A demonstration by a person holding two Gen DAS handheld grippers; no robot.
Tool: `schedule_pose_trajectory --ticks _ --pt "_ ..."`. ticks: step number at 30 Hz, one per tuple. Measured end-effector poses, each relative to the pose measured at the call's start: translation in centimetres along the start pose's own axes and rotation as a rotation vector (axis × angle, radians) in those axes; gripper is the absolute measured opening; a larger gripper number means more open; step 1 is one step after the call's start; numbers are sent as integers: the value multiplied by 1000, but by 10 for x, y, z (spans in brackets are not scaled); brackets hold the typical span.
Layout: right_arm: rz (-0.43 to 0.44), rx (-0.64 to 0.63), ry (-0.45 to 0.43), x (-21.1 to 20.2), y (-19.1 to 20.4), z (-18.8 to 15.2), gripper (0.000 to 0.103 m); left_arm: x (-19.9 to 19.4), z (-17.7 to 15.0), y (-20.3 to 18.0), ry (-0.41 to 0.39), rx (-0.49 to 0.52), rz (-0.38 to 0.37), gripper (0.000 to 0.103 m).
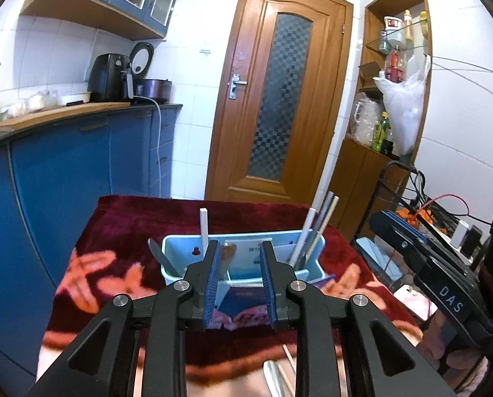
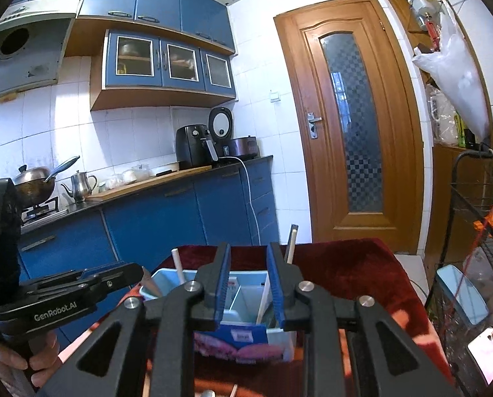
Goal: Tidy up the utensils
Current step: 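Move both tools back to the blanket and grasp a metal fork with the left tool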
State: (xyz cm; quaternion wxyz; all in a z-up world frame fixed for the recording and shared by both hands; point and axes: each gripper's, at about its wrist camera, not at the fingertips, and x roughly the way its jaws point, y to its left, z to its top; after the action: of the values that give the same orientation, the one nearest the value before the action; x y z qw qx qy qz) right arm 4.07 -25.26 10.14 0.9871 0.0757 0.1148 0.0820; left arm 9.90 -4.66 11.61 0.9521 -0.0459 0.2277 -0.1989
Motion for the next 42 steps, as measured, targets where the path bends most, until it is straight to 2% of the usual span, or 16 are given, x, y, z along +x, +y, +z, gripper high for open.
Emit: schedule_pose_trajectory --ticks 10,22,32,42 --pt "-6 42 113 -28 2 -20 25 -25 -21 -3 76 -7 -1 25" --pt "-35 95 238 -52 -4 -55 25 -33 -59 -7 204 -40 -11 25" --pt "-43 110 324 -65 -11 -85 27 -25 -93 -13 324 -68 -9 25" --pt "-63 122 375 -74 -23 -106 29 -12 -121 -35 423 -21 0 25"
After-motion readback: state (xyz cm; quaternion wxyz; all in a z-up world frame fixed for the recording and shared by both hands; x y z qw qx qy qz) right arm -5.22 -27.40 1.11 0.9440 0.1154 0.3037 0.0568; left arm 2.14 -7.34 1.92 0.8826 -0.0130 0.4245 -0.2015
